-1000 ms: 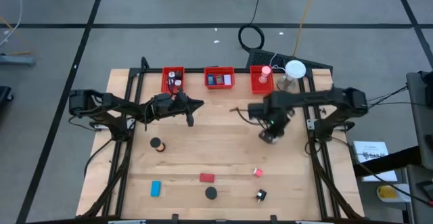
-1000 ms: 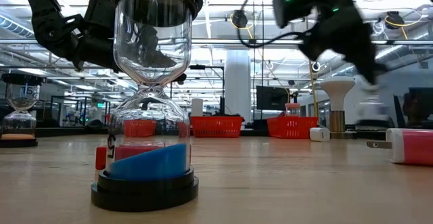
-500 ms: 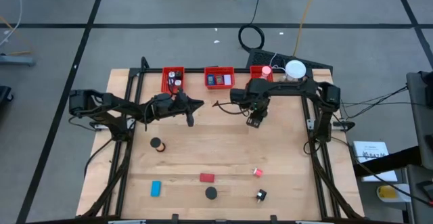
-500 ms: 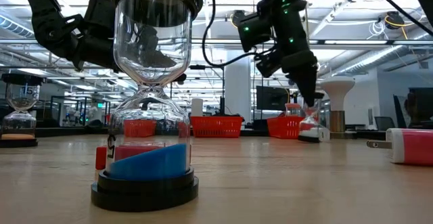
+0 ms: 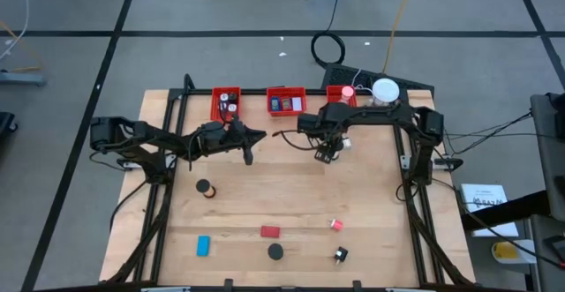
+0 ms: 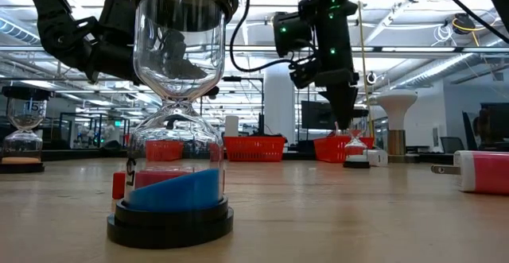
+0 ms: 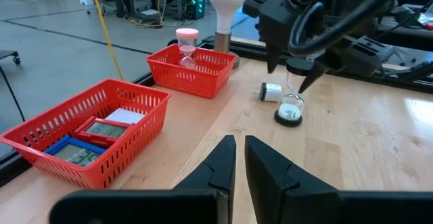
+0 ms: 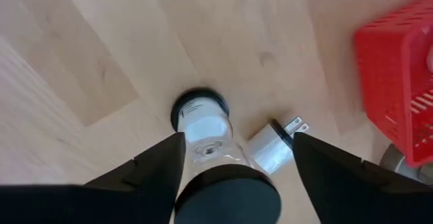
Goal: Pick & Place Office items
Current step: Put the white hour glass into the right red bin
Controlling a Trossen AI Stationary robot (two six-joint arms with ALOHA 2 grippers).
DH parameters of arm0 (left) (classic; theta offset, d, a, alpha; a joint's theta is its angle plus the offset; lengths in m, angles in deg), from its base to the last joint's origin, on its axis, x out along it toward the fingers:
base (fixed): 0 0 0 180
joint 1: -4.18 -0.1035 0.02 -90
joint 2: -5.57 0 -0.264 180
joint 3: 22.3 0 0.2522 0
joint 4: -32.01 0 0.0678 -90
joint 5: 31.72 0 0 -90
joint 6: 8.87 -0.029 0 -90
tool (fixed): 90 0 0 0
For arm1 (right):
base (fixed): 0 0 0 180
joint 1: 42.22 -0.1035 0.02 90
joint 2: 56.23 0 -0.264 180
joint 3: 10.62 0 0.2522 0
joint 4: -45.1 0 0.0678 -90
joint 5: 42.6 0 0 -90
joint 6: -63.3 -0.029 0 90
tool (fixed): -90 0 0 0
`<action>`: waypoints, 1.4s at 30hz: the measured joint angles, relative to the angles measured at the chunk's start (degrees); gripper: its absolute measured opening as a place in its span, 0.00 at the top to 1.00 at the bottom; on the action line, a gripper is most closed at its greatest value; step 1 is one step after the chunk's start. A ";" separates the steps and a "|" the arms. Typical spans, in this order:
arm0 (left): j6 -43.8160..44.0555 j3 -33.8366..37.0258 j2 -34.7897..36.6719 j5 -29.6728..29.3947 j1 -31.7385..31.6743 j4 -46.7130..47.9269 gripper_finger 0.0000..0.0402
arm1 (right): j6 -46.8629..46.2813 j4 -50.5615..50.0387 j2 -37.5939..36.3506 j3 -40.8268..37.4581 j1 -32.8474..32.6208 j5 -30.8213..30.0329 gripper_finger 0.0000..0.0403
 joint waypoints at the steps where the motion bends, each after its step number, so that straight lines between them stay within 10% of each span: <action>1: 0.00 0.00 0.00 0.00 0.02 0.00 0.91 | -0.51 -0.01 -0.35 0.00 0.00 -0.11 0.33; 34: 0.00 0.00 0.00 0.00 0.00 0.00 0.91 | -11.53 7.21 -11.31 -8.79 -0.46 3.03 0.23; 42: -0.02 0.00 0.00 0.00 0.00 0.00 0.91 | 13.14 10.83 -11.13 -8.80 -2.08 2.89 0.23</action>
